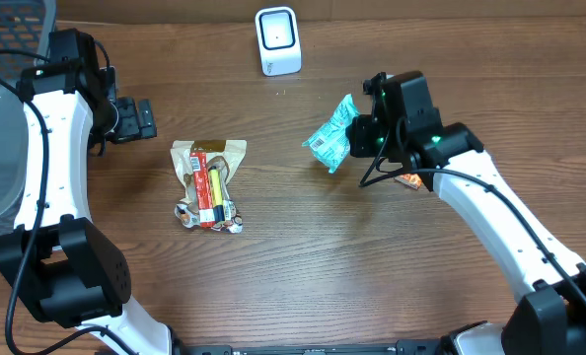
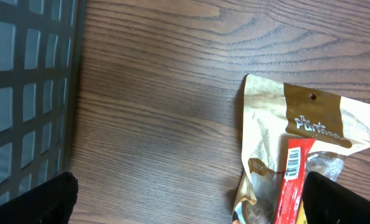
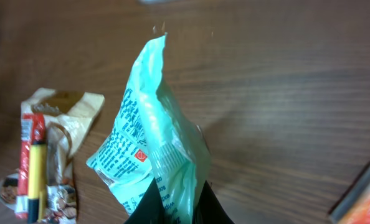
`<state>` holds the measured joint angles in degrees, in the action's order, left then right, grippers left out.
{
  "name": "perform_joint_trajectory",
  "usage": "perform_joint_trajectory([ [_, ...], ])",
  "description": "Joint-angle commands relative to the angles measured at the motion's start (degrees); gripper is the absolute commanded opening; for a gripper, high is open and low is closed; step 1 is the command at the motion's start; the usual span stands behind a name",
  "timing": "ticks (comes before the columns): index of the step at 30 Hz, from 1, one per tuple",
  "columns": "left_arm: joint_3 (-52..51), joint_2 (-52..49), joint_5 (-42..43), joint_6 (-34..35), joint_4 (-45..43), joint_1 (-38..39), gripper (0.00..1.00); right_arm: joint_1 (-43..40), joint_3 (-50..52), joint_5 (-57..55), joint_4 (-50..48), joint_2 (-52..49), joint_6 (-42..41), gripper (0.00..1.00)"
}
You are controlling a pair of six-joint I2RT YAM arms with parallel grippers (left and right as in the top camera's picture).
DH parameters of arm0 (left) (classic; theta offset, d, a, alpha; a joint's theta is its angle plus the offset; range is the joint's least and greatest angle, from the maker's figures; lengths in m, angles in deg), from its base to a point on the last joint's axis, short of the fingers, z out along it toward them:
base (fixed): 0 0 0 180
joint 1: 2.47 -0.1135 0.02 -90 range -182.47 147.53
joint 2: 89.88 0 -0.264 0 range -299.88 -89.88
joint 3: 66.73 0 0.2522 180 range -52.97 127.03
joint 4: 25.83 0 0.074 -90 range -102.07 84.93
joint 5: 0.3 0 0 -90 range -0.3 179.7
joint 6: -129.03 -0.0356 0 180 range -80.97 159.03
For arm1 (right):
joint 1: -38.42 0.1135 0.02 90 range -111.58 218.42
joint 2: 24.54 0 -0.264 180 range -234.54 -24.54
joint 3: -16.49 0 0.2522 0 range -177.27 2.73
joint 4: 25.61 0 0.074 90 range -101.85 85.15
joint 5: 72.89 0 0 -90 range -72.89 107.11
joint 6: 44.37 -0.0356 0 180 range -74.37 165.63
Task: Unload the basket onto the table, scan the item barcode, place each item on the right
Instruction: 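Carry the wipes pack up to the white scanner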
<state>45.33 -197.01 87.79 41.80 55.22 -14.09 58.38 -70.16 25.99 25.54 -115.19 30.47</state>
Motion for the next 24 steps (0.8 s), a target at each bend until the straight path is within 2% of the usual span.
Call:
perform_joint_trajectory([
  [1, 1.18, 1.07, 0.44, -0.87, -0.07, 0.5, 1.0, -0.11, -10.91, -2.95, 2.64, 0.79, 0.66, 0.04],
  [5, 1.18, 1.07, 0.44, -0.87, -0.07, 0.5, 1.0, -0.04, -19.39, -4.85, 7.1, 0.61, 4.74, 0.03],
  [9, 1.18, 1.07, 0.46, -0.87, -0.07, 0.52, 1.0, 0.33, -25.75, -11.54, 8.55, 0.57, 8.31, 0.04],
  [15, 1.18, 1.07, 0.44, -0.87, -0.07, 0.5, 1.0, 3.26, -27.08, -21.73, -3.39, 0.0, 20.17, 0.04],
  [24, 1.18, 1.07, 0.44, -0.87, -0.07, 0.55, 1.0, 5.99, -27.02, -25.27, -22.01, -8.92, 27.67, 0.04],
])
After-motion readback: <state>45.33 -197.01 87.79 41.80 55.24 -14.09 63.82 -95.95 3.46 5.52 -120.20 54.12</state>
